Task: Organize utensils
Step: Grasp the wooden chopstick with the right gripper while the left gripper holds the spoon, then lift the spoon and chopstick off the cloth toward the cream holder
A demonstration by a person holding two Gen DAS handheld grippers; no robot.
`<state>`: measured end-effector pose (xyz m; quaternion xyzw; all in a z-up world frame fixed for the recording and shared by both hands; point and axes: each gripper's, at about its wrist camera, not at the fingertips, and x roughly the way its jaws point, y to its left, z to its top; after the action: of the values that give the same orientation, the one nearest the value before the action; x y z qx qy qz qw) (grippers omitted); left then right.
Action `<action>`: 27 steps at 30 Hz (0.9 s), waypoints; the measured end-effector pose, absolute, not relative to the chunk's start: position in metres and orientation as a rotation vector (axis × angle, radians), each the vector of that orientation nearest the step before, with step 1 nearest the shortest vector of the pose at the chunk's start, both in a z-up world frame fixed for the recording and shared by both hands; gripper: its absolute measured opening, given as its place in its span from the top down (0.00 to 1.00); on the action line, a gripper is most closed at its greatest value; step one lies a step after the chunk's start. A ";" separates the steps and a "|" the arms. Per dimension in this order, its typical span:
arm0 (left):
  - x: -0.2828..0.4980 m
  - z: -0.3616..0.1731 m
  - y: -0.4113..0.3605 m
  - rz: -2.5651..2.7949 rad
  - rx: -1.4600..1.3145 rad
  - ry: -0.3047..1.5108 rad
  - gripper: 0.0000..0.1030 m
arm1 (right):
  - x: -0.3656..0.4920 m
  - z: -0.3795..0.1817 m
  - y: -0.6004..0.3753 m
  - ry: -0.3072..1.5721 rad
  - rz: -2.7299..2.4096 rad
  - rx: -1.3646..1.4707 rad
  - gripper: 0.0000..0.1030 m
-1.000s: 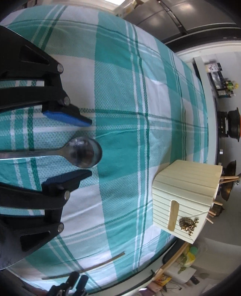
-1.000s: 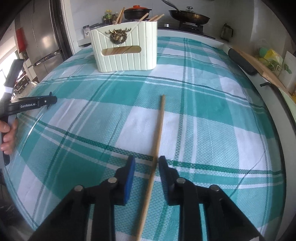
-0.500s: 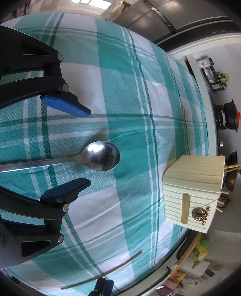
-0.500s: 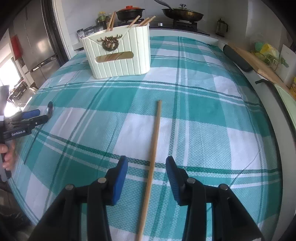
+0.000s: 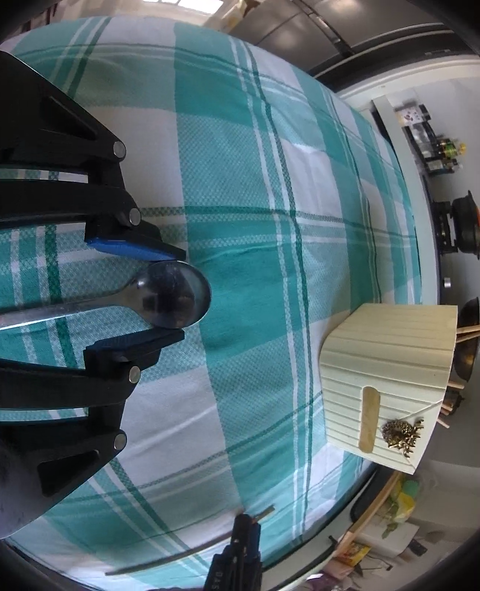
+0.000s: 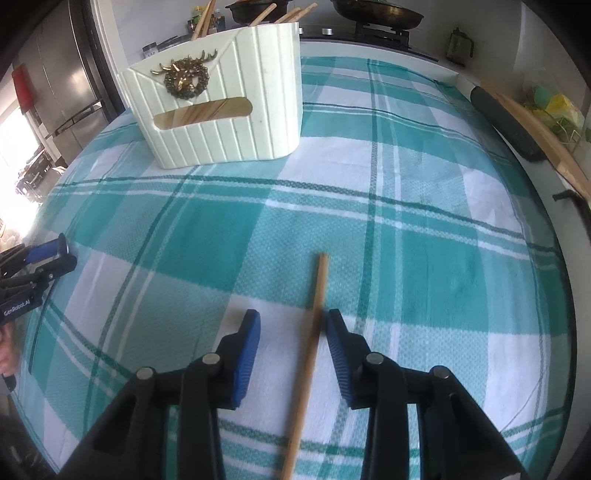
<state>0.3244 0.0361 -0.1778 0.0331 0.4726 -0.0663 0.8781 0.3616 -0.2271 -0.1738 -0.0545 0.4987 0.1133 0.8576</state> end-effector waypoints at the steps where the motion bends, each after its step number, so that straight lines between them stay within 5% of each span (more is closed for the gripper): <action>1: 0.324 -0.178 0.035 -0.135 0.072 0.982 0.66 | 0.367 -0.174 -0.226 1.048 0.227 -0.125 0.75; 3: 0.325 -0.178 0.034 -0.134 0.073 0.968 0.66 | 0.376 -0.173 -0.228 1.055 0.213 -0.124 0.93; 9: 0.322 -0.161 0.040 -0.124 0.032 0.931 0.66 | 0.375 -0.163 -0.243 1.029 0.239 -0.010 0.94; 27: 0.257 -0.037 0.045 -0.192 -0.050 0.653 0.73 | 0.253 -0.018 -0.250 0.583 0.349 0.087 0.94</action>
<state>0.2573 0.0448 -0.0370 -0.0244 0.3203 -0.0943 0.9423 0.2527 -0.2503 -0.0182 0.0426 0.2858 0.1711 0.9419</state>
